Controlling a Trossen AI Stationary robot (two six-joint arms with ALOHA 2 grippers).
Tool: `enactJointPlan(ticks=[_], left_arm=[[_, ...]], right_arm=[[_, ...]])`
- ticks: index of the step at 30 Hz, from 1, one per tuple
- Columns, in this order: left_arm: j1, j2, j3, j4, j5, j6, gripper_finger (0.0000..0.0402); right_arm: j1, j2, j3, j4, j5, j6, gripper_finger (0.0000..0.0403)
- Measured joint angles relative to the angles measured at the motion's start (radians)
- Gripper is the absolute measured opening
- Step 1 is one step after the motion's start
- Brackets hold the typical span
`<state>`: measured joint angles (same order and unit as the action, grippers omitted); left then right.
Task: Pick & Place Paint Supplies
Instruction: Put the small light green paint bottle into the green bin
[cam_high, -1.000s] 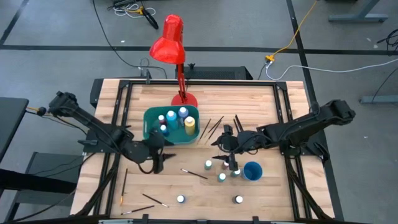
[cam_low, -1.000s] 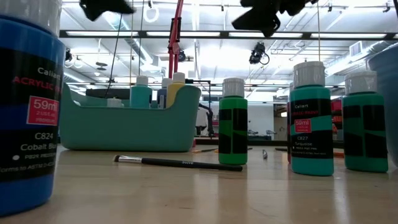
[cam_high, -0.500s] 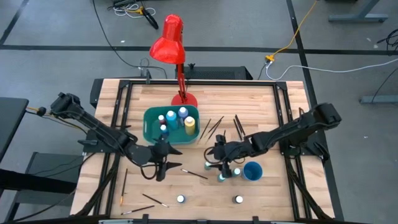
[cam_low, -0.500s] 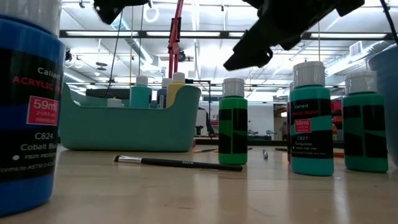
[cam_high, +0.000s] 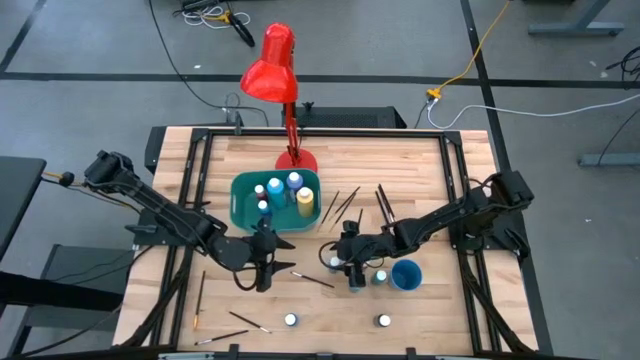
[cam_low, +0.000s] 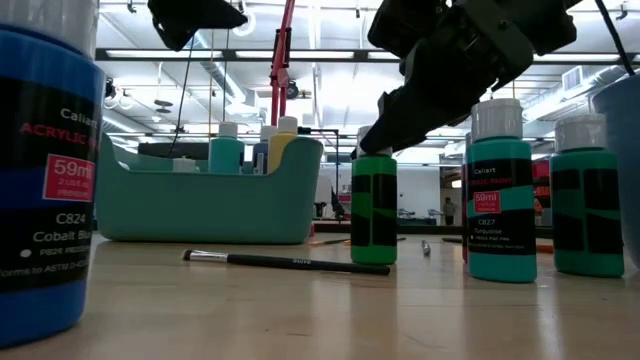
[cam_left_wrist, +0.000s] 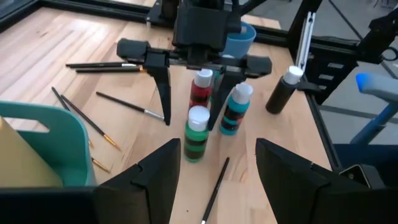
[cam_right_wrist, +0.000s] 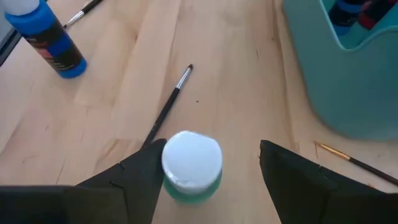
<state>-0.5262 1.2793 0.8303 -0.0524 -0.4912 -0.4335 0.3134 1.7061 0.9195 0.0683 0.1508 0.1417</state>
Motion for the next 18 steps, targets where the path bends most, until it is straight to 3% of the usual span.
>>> enactJointPlan(ticks=[5, 12, 18], left_arm=[[0.0, 0.0, 0.0, 0.001, -0.003, 0.0, 0.0215], [0.0, 0.0, 0.0, 0.002, -0.004, 0.001, 0.0213], [0.0, 0.0, 0.0, 0.002, -0.006, 0.027, 0.0213]], right_arm=[[0.0, 0.0, 0.0, 0.01, -0.003, -0.003, 0.0231], [-0.007, 0.0, 0.0, 0.003, -0.012, 0.0, 0.0127], [-0.02, -0.001, 0.0, 0.12, -0.014, 0.003, 0.0122]])
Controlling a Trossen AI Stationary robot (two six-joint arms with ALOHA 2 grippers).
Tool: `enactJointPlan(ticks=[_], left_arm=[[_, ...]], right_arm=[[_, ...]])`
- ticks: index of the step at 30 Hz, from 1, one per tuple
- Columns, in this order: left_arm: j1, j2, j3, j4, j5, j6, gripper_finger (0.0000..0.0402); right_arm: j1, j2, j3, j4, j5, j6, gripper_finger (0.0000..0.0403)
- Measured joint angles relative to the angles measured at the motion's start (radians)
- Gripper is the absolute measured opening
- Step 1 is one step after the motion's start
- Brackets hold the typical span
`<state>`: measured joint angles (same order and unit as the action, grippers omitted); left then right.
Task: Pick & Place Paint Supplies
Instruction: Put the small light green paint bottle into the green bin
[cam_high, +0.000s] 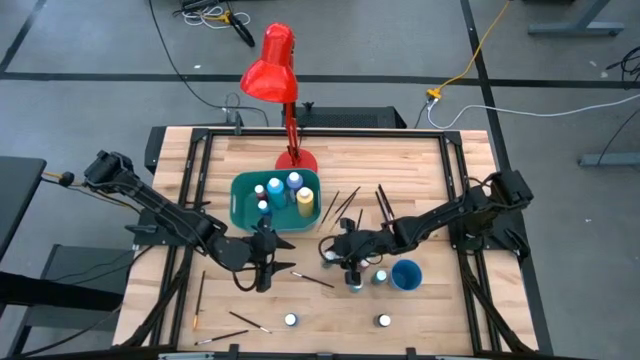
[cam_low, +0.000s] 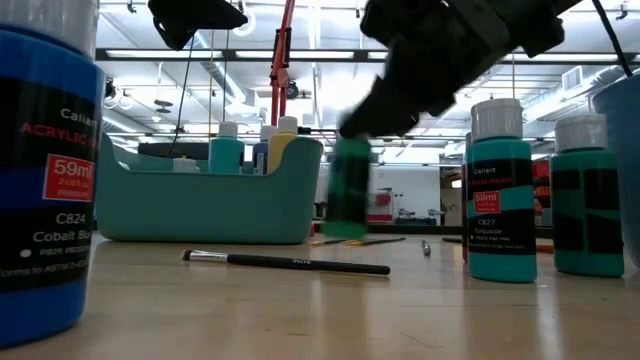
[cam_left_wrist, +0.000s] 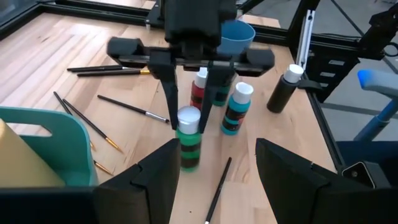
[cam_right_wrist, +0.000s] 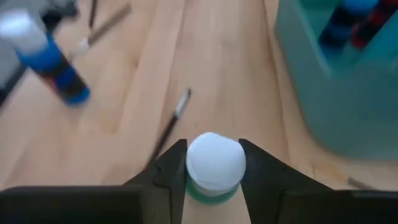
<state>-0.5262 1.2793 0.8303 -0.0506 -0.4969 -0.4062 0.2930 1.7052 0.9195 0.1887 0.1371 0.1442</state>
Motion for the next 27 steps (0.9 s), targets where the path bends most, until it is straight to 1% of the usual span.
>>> enactJointPlan(ticks=[3, 5, 7, 11, 13, 15, 20, 27], left_arm=[[0.0, 0.0, 0.0, -0.002, -0.005, 0.002, 0.0215], [0.0, 0.0, 0.0, -0.001, -0.015, 0.003, 0.0215], [0.0, 0.0, 0.0, -0.002, -0.018, 0.005, 0.0214], [0.0, -0.001, 0.0, -0.002, -0.019, 0.007, 0.0213], [0.0, -0.001, 0.0, -0.003, -0.019, 0.007, 0.0213], [0.0, -0.001, 0.0, -0.003, -0.019, 0.007, 0.0213], [0.0, -0.001, 0.0, -0.003, -0.019, 0.007, 0.0214], [0.0, -0.001, 0.0, -0.001, -0.019, 0.007, 0.0213]], right_arm=[[-0.012, 0.0, 0.012, 0.119, -0.042, -0.053, 0.0122], [-0.022, -0.001, 0.041, 0.184, -0.047, -0.104, 0.0122], [-0.034, -0.003, 0.088, 0.198, -0.038, -0.164, 0.0122], [-0.076, -0.003, 0.184, 0.191, 0.017, -0.26, 0.0122], [-0.106, -0.004, 0.217, 0.18, 0.027, -0.287, 0.0123], [-0.14, -0.006, 0.226, 0.135, 0.045, -0.27, 0.0125], [-0.221, 0.025, 0.225, -0.017, 0.069, -0.159, 0.0124], [-0.258, 0.143, 0.224, -0.031, 0.007, -0.082, 0.0124]])
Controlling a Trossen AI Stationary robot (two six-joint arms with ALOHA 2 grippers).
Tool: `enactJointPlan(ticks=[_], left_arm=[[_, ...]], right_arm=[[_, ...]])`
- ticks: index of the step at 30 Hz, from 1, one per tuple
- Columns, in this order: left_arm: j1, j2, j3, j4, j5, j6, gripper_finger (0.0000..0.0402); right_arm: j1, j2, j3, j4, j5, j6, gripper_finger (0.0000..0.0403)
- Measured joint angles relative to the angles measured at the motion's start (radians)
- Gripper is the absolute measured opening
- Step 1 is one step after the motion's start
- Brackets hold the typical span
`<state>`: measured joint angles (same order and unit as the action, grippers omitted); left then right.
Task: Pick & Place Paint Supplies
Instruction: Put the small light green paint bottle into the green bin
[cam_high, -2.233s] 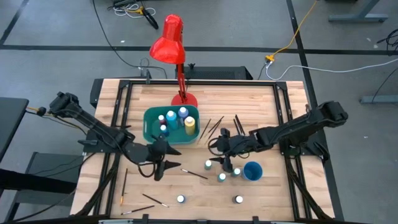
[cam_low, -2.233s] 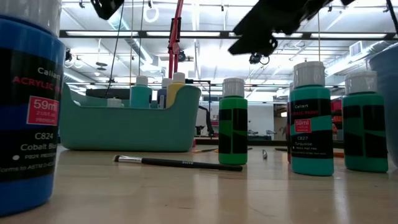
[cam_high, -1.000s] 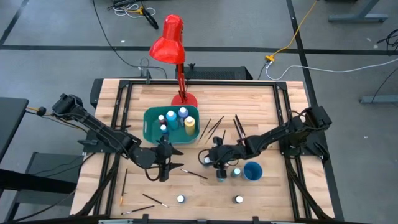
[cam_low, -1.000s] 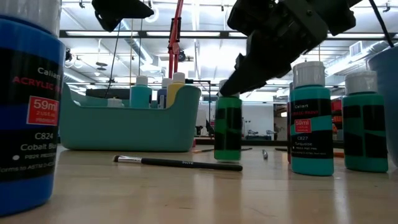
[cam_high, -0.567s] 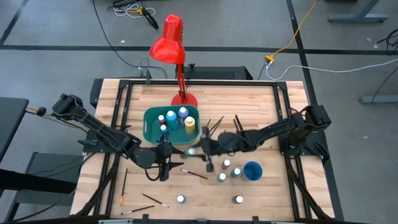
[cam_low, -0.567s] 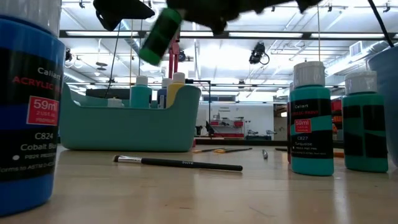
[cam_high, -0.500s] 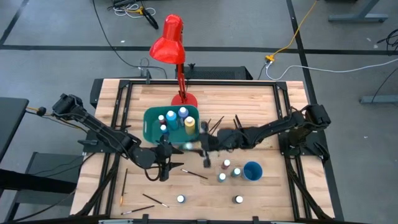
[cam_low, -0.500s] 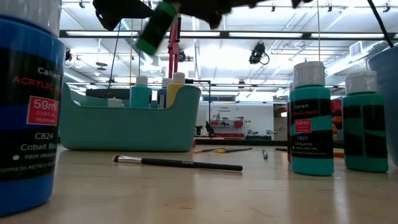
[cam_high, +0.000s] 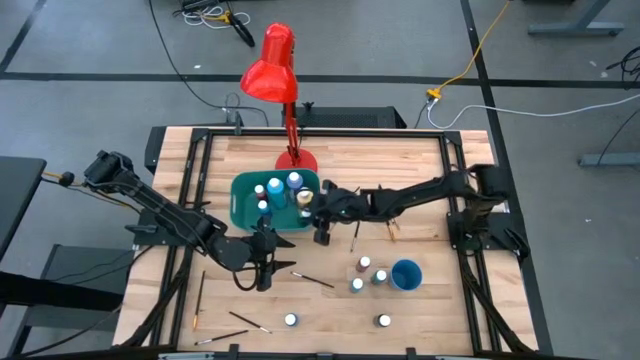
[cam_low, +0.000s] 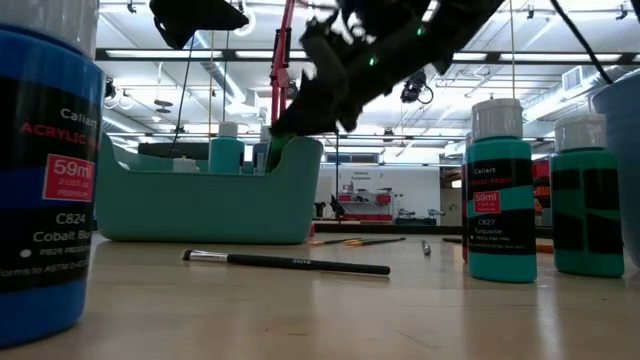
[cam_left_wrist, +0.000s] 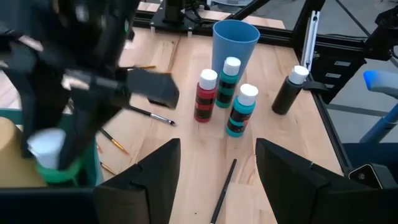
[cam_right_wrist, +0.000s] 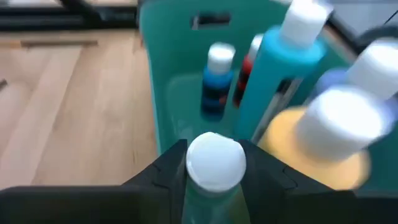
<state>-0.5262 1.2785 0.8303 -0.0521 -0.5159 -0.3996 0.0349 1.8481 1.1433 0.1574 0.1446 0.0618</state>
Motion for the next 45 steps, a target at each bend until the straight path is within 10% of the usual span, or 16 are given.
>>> enactJointPlan(ticks=[45], left_arm=[[0.0, 0.0, 0.0, -0.002, 0.0, 0.0, 0.0213]], right_arm=[[-0.054, 0.019, 0.147, -0.315, 0.048, 0.228, 0.0132]])
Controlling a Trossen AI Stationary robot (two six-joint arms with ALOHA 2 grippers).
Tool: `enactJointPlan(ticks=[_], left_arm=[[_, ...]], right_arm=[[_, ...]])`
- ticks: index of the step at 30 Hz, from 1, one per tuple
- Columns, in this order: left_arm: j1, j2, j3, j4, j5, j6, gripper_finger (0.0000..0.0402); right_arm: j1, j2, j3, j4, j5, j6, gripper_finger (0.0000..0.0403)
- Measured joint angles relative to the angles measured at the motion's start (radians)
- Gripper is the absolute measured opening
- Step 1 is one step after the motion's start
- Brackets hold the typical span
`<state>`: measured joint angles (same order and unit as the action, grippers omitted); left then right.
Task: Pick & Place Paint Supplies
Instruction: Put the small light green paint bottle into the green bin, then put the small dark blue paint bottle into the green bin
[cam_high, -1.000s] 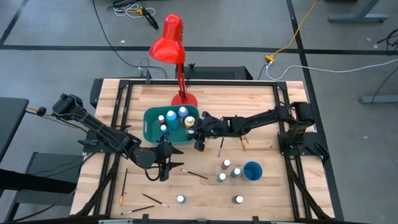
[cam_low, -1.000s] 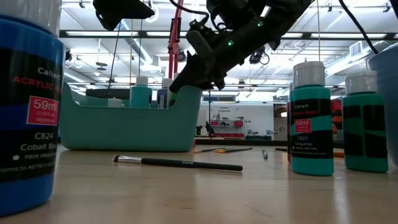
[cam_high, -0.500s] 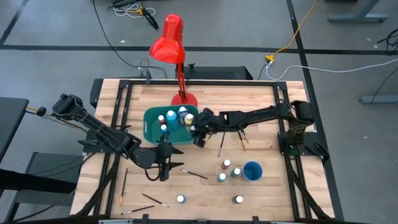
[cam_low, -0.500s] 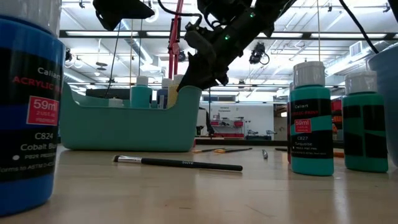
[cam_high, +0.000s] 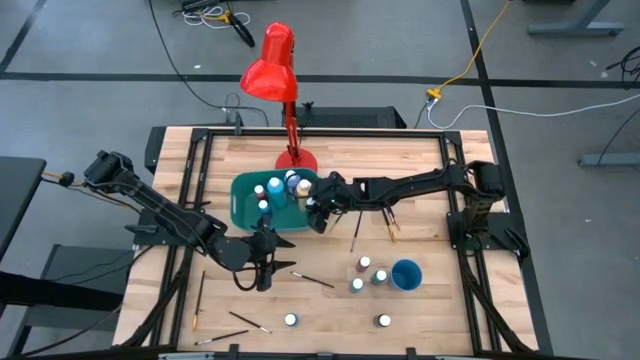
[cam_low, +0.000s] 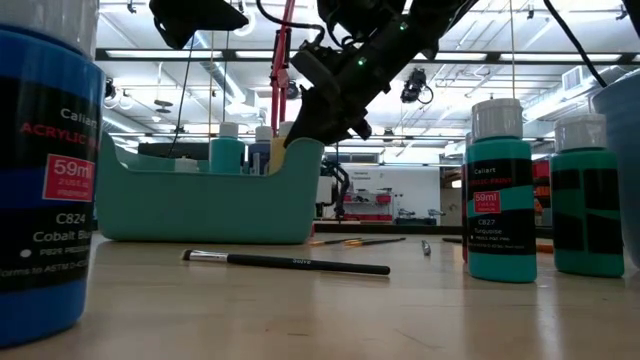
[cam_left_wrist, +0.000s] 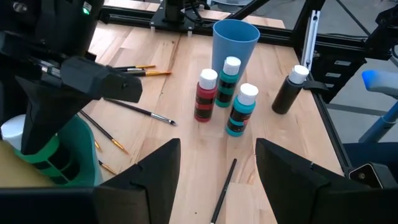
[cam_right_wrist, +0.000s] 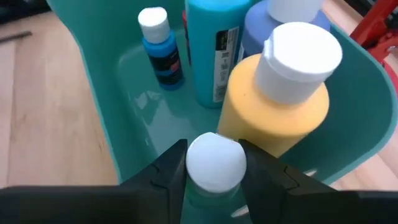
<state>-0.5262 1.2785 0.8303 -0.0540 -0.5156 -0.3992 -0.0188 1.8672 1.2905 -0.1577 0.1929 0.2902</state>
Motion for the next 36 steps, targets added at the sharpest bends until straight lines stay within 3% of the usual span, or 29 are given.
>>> enactJointPlan(ticks=[15, 25, 36], left_arm=[[0.0, 0.0, 0.0, 0.0, 0.0, 0.04, 0.0213], [0.0, 0.0, 0.0, 0.0, 0.0, 0.039, 0.0213], [0.0, 0.0, 0.0, 0.0, 0.0, 0.037, 0.0213]], right_arm=[[0.001, 0.051, -0.006, 0.058, 0.002, -0.05, 0.0134], [0.0, 0.052, -0.007, 0.086, -0.075, -0.064, 0.0184], [0.001, 0.051, -0.008, 0.109, -0.073, -0.074, 0.0216]])
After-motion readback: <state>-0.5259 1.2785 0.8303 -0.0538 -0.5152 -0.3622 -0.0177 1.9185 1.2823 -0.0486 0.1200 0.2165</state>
